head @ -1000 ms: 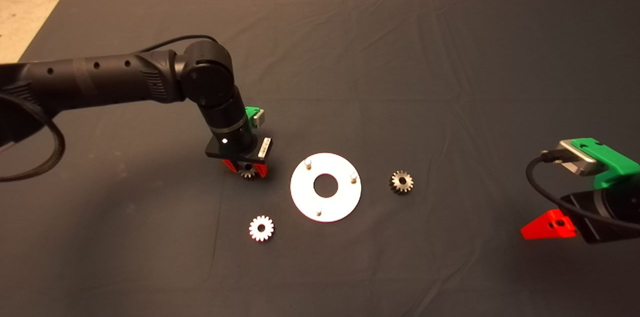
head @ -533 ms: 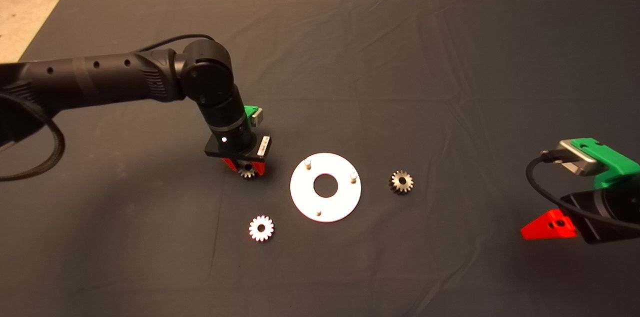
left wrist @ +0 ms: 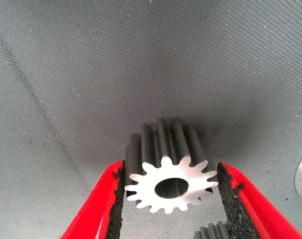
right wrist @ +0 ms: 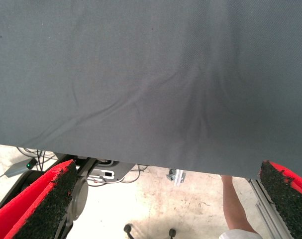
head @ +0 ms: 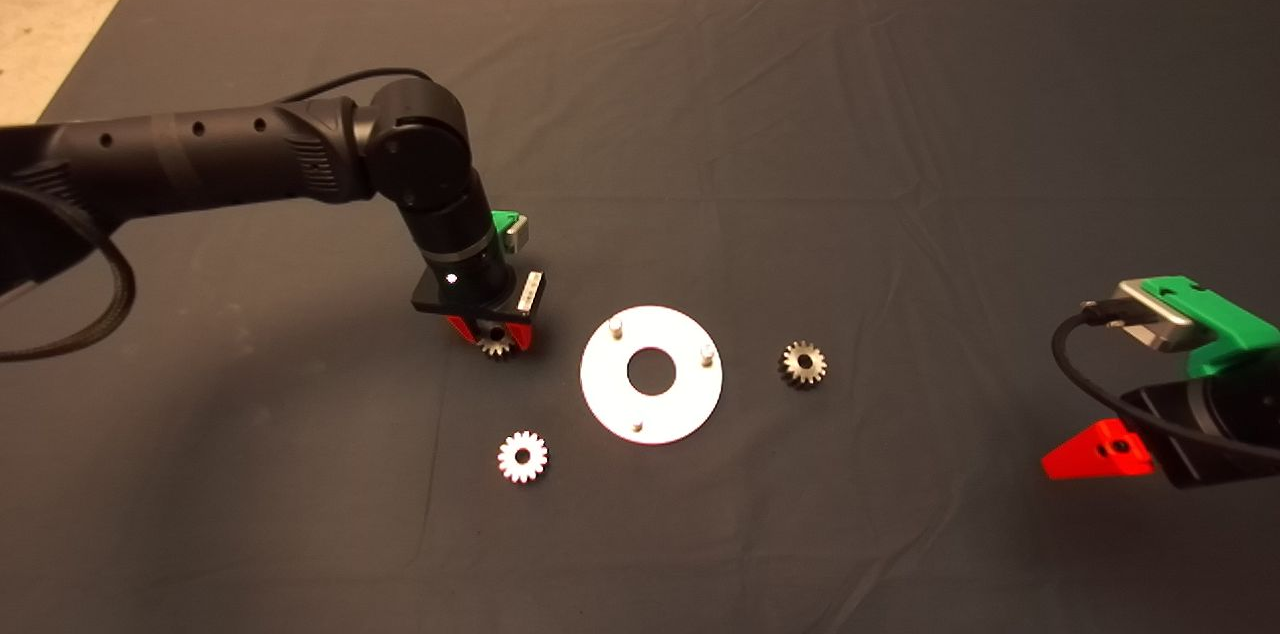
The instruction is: Install three planetary gears onto the carrier pins
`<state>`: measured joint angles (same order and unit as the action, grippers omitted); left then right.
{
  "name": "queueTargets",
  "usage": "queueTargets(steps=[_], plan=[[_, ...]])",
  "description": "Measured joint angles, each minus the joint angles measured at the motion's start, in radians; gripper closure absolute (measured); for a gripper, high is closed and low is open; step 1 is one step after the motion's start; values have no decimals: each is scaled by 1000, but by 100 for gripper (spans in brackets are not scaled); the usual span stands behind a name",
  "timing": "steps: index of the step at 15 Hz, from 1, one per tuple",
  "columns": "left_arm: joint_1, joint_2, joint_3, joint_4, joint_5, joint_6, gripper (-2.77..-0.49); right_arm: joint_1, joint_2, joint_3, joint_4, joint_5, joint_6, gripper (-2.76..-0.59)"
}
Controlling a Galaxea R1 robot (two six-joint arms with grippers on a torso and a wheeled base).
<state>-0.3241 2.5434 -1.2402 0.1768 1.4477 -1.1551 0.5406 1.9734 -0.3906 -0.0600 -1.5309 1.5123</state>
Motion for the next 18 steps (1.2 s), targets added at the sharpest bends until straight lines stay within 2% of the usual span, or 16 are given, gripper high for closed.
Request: queueTargets(steps=[6,7,18], plan=[[0,0,0,0,0,0,-120,0,0,0,0,0,0,-273],[0,0,0,0,2,0,-110,0,0,0,0,0,0,-273],[0,0,-2,0,2,0,-95,0,0,0,0,0,0,-273]])
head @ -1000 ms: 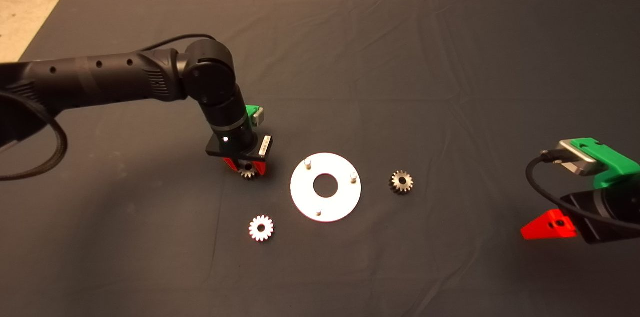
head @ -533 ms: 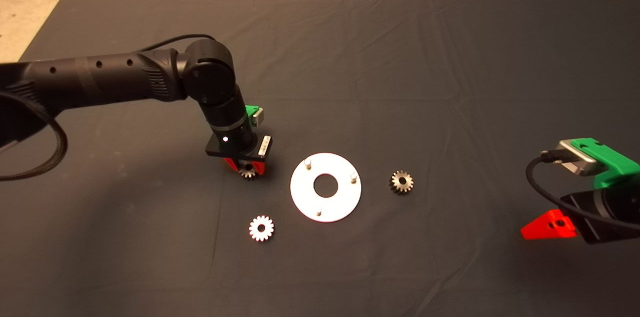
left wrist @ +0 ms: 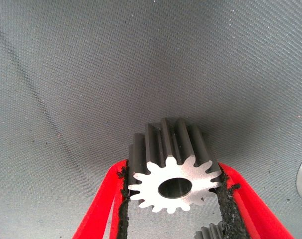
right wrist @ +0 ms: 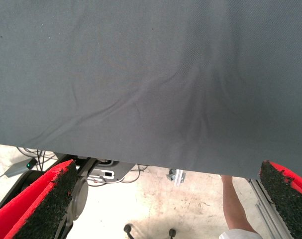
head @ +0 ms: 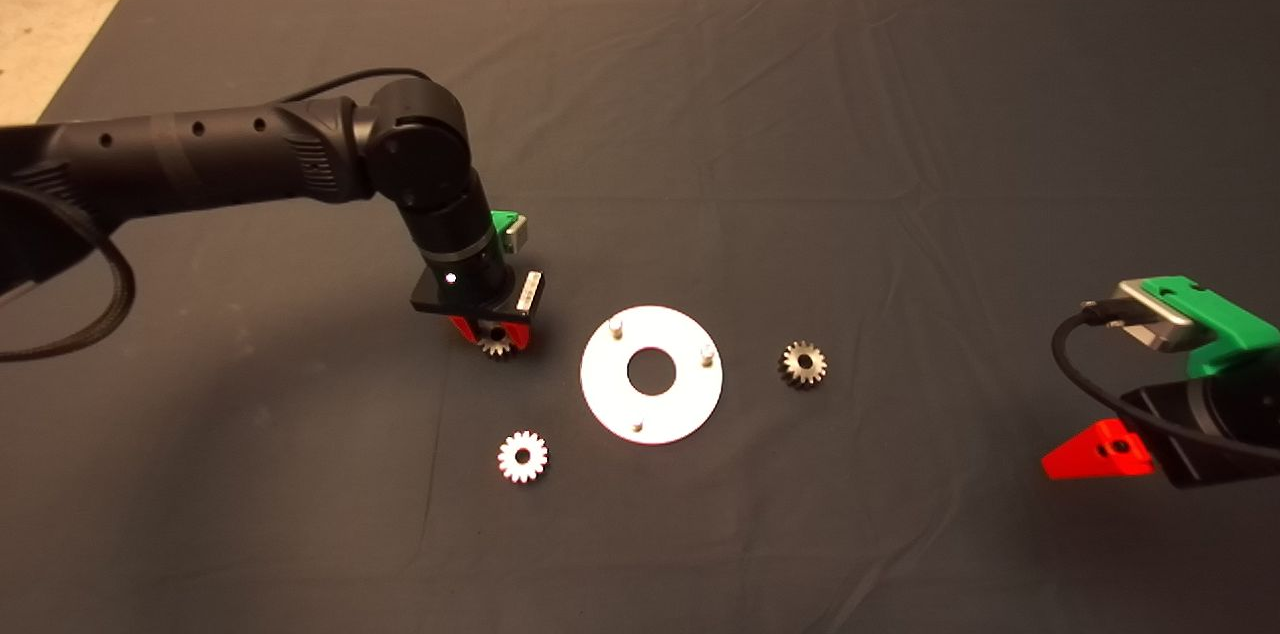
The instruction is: Install three planetary gears onto the carrier pins
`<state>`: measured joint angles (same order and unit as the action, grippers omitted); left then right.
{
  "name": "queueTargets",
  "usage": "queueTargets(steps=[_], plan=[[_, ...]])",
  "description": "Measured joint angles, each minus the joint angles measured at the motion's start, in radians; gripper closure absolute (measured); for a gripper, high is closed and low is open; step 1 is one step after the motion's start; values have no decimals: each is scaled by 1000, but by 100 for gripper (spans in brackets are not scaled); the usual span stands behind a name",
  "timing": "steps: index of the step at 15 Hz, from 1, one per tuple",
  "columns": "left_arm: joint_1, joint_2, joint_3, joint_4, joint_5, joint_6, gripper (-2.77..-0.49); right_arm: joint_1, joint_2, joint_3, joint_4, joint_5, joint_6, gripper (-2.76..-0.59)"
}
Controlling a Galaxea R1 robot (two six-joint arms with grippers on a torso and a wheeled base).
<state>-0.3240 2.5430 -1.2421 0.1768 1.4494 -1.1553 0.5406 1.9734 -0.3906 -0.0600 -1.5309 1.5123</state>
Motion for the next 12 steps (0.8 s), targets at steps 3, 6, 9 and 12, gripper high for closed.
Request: queueTargets(steps=[3,6,9,12], plan=[[0,-1,-4,-1,-1,0,-95,0,0,0,0,0,0,-273],[-1,6,-7,-1,8,0,-94,0,0,0,0,0,0,-273],[-36,52,-11,-5,56,-4,-94,0,2,0,0,0,0,-273],[-112,93,-11,-29,61,-15,-94,0,1,0,0,0,0,-273]])
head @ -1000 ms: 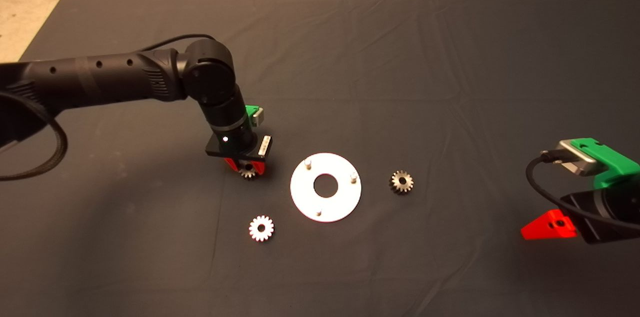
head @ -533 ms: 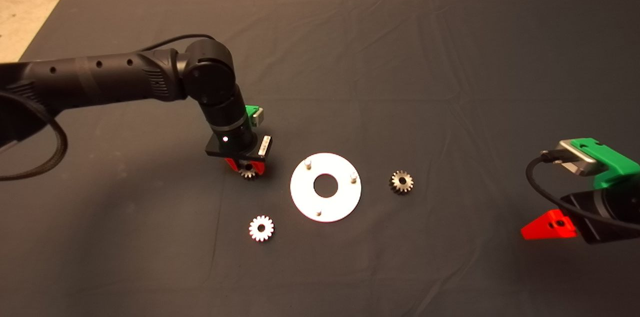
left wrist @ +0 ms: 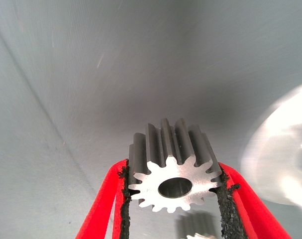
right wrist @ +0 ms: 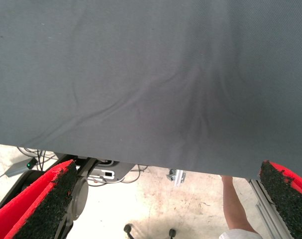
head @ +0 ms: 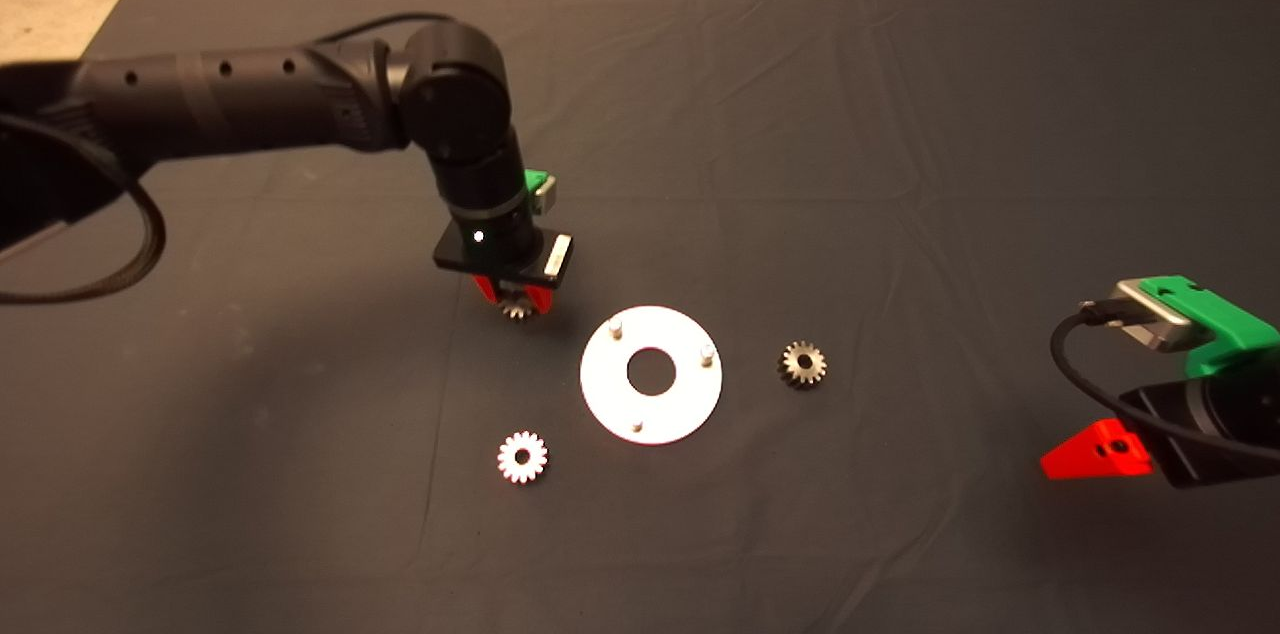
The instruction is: Install three planetary gears onto the carrier pins
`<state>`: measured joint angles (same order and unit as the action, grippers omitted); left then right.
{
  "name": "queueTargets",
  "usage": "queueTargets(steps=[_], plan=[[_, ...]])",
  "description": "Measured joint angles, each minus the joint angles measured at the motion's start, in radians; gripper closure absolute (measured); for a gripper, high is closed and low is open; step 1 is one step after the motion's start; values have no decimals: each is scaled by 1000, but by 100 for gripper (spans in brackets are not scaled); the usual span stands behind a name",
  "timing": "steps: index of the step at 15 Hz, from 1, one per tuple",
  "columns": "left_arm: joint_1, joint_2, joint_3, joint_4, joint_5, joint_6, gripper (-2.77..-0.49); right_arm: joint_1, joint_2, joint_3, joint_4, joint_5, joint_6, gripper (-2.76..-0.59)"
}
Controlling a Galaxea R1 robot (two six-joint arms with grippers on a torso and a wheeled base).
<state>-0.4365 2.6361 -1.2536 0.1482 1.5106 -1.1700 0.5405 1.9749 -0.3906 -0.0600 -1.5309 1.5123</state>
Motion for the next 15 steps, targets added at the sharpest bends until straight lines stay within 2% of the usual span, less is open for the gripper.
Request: queueTargets(steps=[1,4,6,7,10,12,15], plan=[[-5,10,0,-13,0,0,-94,0,0,0,1,-4,0,-273],[5,15,1,-50,6,-19,-93,0,1,0,1,0,0,-273],[4,25,2,-53,13,-21,-93,0,1,0,1,-2,0,-273],[4,45,5,-59,14,-22,-93,0,1,0,1,-1,0,-273],[4,95,27,-77,7,-22,-93,0,1,0,1,0,0,-273],[4,104,28,-78,4,-22,-93,0,1,0,1,-1,0,-273],[4,120,27,-77,11,-22,-93,0,1,0,1,0,0,-273]])
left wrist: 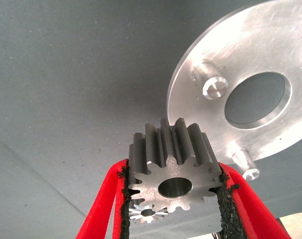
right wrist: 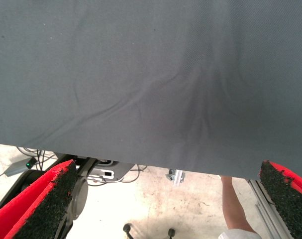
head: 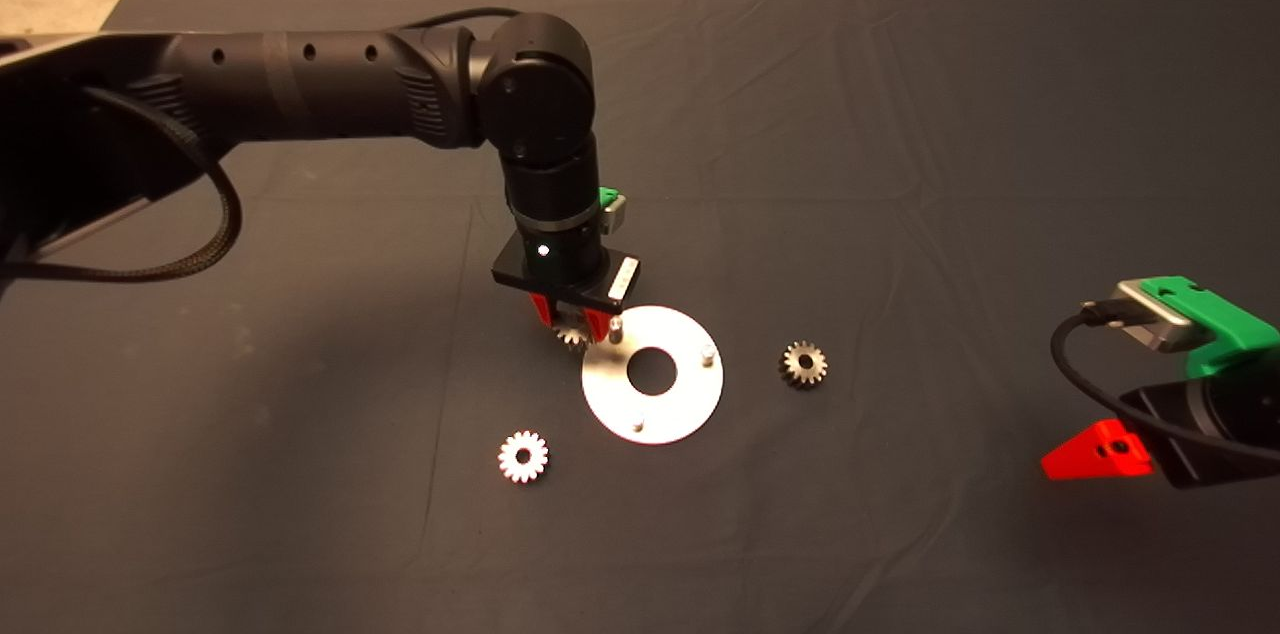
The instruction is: Install three planetary gears onto the carrier pins
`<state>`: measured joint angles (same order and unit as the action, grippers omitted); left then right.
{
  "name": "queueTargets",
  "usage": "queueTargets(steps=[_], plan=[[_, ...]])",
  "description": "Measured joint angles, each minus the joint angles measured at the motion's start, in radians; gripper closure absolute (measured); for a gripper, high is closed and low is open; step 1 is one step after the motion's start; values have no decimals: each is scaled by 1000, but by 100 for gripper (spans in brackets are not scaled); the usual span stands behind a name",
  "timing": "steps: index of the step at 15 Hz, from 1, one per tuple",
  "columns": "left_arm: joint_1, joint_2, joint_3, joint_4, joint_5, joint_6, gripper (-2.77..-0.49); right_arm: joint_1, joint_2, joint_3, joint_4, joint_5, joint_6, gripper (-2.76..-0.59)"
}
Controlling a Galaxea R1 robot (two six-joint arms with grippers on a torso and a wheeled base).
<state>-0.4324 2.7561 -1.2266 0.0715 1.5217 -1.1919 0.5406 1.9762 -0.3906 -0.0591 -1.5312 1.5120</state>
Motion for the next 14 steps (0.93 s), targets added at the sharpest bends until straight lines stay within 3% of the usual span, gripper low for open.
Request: queueTargets(steps=[4,8,12,14], plan=[[0,39,-7,-2,-16,1,-93,0,-1,0,0,-3,0,-273],[0,37,-68,-3,1,4,-93,0,0,0,0,-1,0,-273],[0,77,-83,-4,-14,4,-93,0,-1,0,0,-2,0,-273],[0,84,-108,-5,-9,4,-93,0,-1,0,0,-1,0,-273]])
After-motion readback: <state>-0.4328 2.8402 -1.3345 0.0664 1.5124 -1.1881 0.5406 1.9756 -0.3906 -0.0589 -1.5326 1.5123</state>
